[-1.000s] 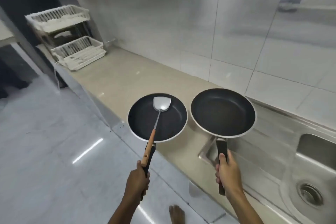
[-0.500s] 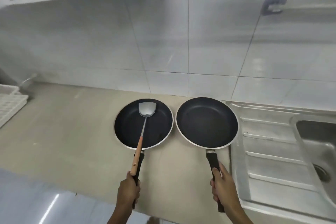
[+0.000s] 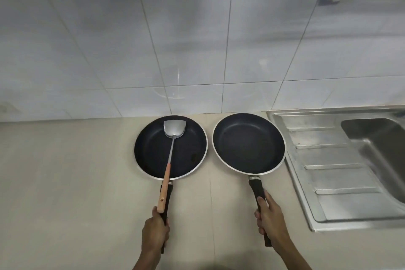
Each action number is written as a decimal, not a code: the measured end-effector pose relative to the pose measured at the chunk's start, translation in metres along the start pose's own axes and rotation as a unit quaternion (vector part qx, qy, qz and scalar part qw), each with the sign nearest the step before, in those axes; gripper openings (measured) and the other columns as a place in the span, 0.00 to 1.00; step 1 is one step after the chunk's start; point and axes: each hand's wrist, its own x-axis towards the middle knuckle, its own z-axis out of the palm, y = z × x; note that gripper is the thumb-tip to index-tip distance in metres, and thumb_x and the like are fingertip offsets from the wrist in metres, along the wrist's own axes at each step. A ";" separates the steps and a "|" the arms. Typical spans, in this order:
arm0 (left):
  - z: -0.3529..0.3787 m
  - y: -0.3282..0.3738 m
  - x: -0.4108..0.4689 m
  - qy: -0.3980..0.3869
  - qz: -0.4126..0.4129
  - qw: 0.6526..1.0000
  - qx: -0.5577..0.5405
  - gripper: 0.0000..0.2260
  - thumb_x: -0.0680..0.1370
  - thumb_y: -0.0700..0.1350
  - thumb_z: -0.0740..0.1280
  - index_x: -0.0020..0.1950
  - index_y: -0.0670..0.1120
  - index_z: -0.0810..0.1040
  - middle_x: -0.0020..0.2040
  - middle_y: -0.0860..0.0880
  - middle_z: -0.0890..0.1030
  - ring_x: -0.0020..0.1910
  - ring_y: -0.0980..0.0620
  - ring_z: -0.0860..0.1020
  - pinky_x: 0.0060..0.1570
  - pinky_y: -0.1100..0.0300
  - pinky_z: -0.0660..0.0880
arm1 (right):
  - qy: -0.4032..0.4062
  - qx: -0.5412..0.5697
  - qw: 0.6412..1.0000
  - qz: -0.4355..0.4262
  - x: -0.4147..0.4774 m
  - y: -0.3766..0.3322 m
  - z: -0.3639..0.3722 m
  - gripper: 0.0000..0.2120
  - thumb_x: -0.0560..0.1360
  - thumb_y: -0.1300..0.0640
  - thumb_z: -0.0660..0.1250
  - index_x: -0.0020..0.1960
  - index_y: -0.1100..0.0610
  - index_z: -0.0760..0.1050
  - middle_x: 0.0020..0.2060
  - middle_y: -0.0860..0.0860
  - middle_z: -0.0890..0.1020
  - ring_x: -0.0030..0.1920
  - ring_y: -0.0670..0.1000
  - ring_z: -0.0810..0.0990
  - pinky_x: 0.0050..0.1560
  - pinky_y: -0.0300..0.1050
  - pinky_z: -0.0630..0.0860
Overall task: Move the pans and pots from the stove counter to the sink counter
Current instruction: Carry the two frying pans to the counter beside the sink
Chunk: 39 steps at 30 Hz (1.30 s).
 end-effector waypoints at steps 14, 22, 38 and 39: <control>0.008 0.016 0.023 -0.040 0.022 0.996 0.072 0.17 0.82 0.41 0.61 0.71 0.42 0.66 0.33 0.43 0.81 0.21 0.48 0.75 0.21 0.60 0.71 | 0.014 -0.029 0.999 0.001 0.023 -0.013 0.011 0.13 0.83 0.49 0.59 0.67 0.40 0.72 0.25 0.52 0.71 0.22 0.49 0.65 0.23 0.40 0.65; 0.020 0.022 0.048 -0.029 0.003 1.000 0.009 0.05 0.82 0.40 0.58 0.54 0.42 0.72 0.27 0.43 0.78 0.19 0.47 0.73 0.21 0.57 0.70 | 0.012 -0.059 0.998 -0.019 0.039 -0.023 0.025 0.16 0.84 0.50 0.57 0.71 0.44 0.71 0.26 0.53 0.68 0.21 0.50 0.63 0.22 0.40 0.64; 0.019 0.032 0.059 -0.066 -0.090 0.984 -0.140 0.35 0.84 0.62 0.44 0.32 0.40 0.73 0.19 0.46 0.71 0.16 0.49 0.67 0.23 0.59 0.65 | 0.012 -0.090 0.996 -0.006 0.039 -0.040 0.031 0.16 0.84 0.47 0.56 0.70 0.46 0.70 0.29 0.57 0.72 0.21 0.50 0.67 0.23 0.43 0.68; 0.019 0.033 0.058 -0.071 -0.090 0.983 -0.147 0.35 0.84 0.62 0.44 0.32 0.40 0.73 0.18 0.47 0.70 0.16 0.49 0.67 0.23 0.60 0.65 | 0.011 -0.090 0.996 -0.006 0.038 -0.041 0.031 0.16 0.84 0.47 0.56 0.70 0.46 0.70 0.29 0.57 0.72 0.21 0.50 0.67 0.23 0.42 0.68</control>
